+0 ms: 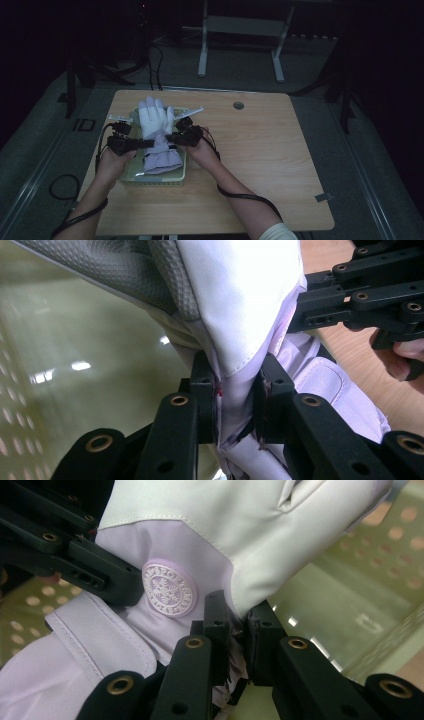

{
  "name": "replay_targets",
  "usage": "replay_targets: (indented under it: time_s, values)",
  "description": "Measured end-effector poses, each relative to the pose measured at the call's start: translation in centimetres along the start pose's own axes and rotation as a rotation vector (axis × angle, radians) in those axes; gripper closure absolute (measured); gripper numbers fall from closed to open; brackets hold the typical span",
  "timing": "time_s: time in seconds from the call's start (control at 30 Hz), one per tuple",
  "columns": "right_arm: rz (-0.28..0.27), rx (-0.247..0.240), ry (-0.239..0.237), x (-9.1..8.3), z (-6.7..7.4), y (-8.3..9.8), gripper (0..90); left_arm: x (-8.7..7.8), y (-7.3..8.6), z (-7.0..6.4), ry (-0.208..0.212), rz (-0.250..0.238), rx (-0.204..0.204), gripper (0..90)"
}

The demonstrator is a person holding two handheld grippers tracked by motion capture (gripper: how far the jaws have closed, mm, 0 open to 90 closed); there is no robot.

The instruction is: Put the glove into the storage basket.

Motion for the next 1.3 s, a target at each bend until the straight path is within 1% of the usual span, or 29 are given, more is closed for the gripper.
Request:
replay_targets:
  time_s: [0.03, 0.07, 0.1, 0.17, 0.27, 0.4, 0.43, 0.47, 0.5, 0.57, 0.63, 0.67, 0.73, 0.77, 0.8, 0.87, 0.93, 0.97, 1.0, 1.03, 1.07, 1.1, 1.13, 1.17, 1.2, 1.23, 1.27, 1.3]
  values:
    - [0.000, 0.000, 0.000, 0.0, 0.0, 0.0, 81.9, 0.0, 0.0, 0.0, 0.000, 0.000, 0.000, 74.6]
    - [0.010, 0.000, 0.002, 0.2, 0.0, 0.2, 81.9, 0.4, 0.2, 0.1, -0.001, 0.021, -0.003, 74.6]
    - [0.027, -0.004, 0.007, 0.5, 0.0, 0.6, 81.9, 0.5, 0.3, 0.2, -0.002, 0.027, -0.008, 74.5]
    - [0.039, -0.003, 0.012, 0.7, 0.1, 0.8, 81.9, 0.7, 0.5, 0.3, 0.000, 0.040, -0.017, 74.5]
    - [0.061, -0.011, 0.019, 1.0, 0.3, 1.2, 81.8, 1.1, 0.8, 0.3, -0.019, 0.072, -0.013, 74.3]
    - [0.080, -0.013, 0.023, 1.2, 0.3, 1.3, 81.7, 1.3, 0.8, 0.2, -0.033, 0.087, -0.009, 73.8]
    - [0.086, -0.013, 0.027, 1.2, 0.3, 1.3, 81.6, 1.5, 0.8, 0.2, -0.049, 0.110, -0.010, 73.8]
    - [0.102, -0.016, 0.040, 1.3, 0.4, 1.2, 81.2, 1.6, 0.8, 0.2, -0.057, 0.115, -0.010, 72.8]
    - [0.110, -0.013, 0.043, 1.4, 0.4, 1.2, 81.1, 1.7, 0.8, 0.1, -0.070, 0.127, -0.006, 72.2]
    - [0.120, -0.016, 0.051, 1.5, 0.4, 1.2, 80.1, 1.9, 0.7, 0.1, -0.090, 0.135, -0.004, 69.6]
    - [0.128, -0.014, 0.056, 1.6, 0.4, 1.1, 78.5, 2.0, 0.7, 0.1, -0.105, 0.139, -0.010, 66.8]
    - [0.130, -0.012, 0.056, 1.6, 0.4, 1.1, 77.7, 2.1, 0.7, 0.1, -0.108, 0.141, -0.020, 65.1]
    - [0.136, -0.015, 0.053, 1.6, 0.4, 1.0, 76.3, 2.3, 0.7, 0.1, -0.133, 0.160, -0.021, 61.8]
    - [0.139, -0.017, 0.056, 1.6, 0.4, 1.0, 73.6, 2.4, 0.7, 0.1, -0.146, 0.172, -0.019, 60.3]
    - [0.142, -0.018, 0.056, 1.6, 0.4, 1.0, 72.1, 2.5, 0.6, -0.1, -0.159, 0.180, -0.010, 60.1]
    - [0.141, -0.023, 0.056, 1.6, 0.3, 1.0, 68.2, 2.8, 0.5, -0.2, -0.202, 0.194, 0.008, 59.7]
    - [0.140, -0.019, 0.056, 1.6, 0.3, 1.0, 67.5, 3.0, 0.4, -0.3, -0.240, 0.209, 0.019, 55.0]
    - [0.141, -0.014, 0.053, 1.6, 0.2, 1.0, 65.8, 3.2, 0.4, -0.4, -0.270, 0.211, 0.027, 51.9]
    - [0.139, -0.014, 0.049, 1.5, 0.3, 1.0, 65.3, 3.2, 0.4, -0.4, -0.291, 0.207, 0.037, 48.8]
    - [0.135, -0.022, 0.057, 1.4, 0.3, 1.0, 64.1, 3.2, 0.4, -0.4, -0.299, 0.204, 0.029, 46.9]
    - [0.124, -0.024, 0.058, 1.3, 0.3, 1.0, 60.4, 3.1, 0.4, -0.4, -0.296, 0.194, 0.024, 46.4]
    - [0.111, -0.027, 0.053, 1.1, 0.3, 1.0, 57.8, 2.8, 0.4, -0.4, -0.300, 0.175, 0.023, 43.2]
    - [0.091, -0.030, 0.052, 0.8, 0.2, 0.9, 54.6, 2.5, 0.4, -0.4, -0.291, 0.154, 0.020, 38.5]
    - [0.066, -0.030, 0.041, 0.6, 0.1, 0.7, 49.8, 2.2, 0.4, -0.4, -0.262, 0.126, 0.027, 32.4]
    - [0.039, -0.034, 0.027, 0.3, 0.0, 0.6, 45.6, 1.9, 0.4, -0.5, -0.252, 0.100, 0.028, 25.2]
    - [0.019, -0.044, 0.019, 0.0, -0.1, 0.5, 43.3, 1.7, 0.3, -0.6, -0.270, 0.069, 0.030, 22.4]
    - [0.013, -0.052, 0.014, -0.2, -0.1, 0.4, 39.9, 1.4, 0.2, -0.7, -0.290, 0.037, 0.039, 19.1]
    - [0.007, -0.062, 0.004, -0.4, 0.0, 0.4, 36.0, 1.1, 0.2, -0.8, -0.298, 0.009, 0.054, 15.7]
Point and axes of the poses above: each handheld gripper's, and its own axes: x roughly forward along the jaws, y roughly out of its underside, z roughly to its left, the point moved 2 cm from there along x, roughly forward along the jaws, and after that the axes turned 3 degrees about z, right-handed, at the moved point
